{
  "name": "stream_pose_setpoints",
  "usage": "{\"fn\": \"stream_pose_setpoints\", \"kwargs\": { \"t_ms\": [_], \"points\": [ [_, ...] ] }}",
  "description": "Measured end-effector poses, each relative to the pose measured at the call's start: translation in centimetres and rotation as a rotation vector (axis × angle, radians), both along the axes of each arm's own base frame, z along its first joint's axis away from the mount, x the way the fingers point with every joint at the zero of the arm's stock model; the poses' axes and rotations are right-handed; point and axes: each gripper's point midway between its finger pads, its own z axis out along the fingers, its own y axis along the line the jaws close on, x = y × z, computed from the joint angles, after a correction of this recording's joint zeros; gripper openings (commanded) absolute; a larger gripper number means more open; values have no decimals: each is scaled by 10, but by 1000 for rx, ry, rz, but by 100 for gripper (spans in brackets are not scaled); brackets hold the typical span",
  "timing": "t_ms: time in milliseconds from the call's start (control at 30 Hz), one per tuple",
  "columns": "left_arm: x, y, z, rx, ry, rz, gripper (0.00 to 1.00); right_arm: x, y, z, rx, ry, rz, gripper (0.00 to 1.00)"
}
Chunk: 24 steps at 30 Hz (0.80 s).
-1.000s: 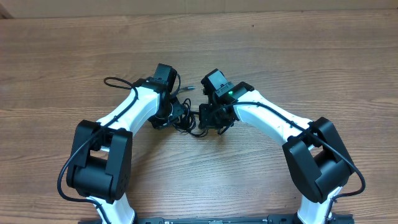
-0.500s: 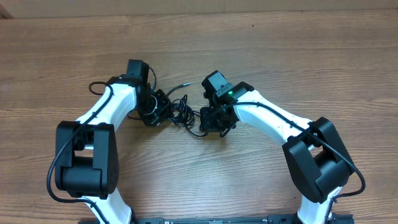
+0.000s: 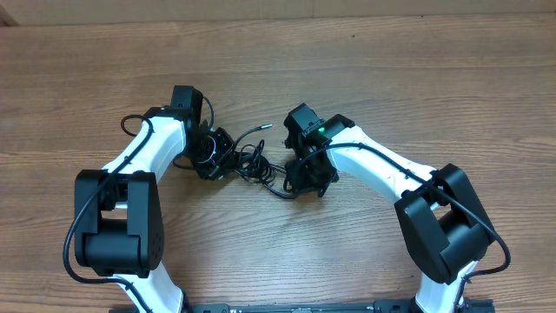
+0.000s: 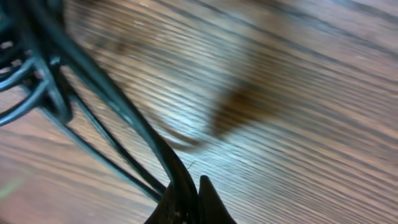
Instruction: Untangle cables
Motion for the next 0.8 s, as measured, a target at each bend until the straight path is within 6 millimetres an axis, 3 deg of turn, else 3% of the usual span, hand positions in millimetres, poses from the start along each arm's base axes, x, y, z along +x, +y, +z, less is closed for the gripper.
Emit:
{"fn": "stream_pose_setpoints", "kwargs": {
  "t_ms": [400,667,800],
  "points": [
    [5,8,13,-133,-12,32,4,12,-12,0,-69,-68,47,4],
    [3,42,16,-165,8,110,4,20,-14,2,-85,-110,79,6],
    [6,79,12,-121,6,192,4,17,-47,-6,-217,-100,68,18]
  ]
}}
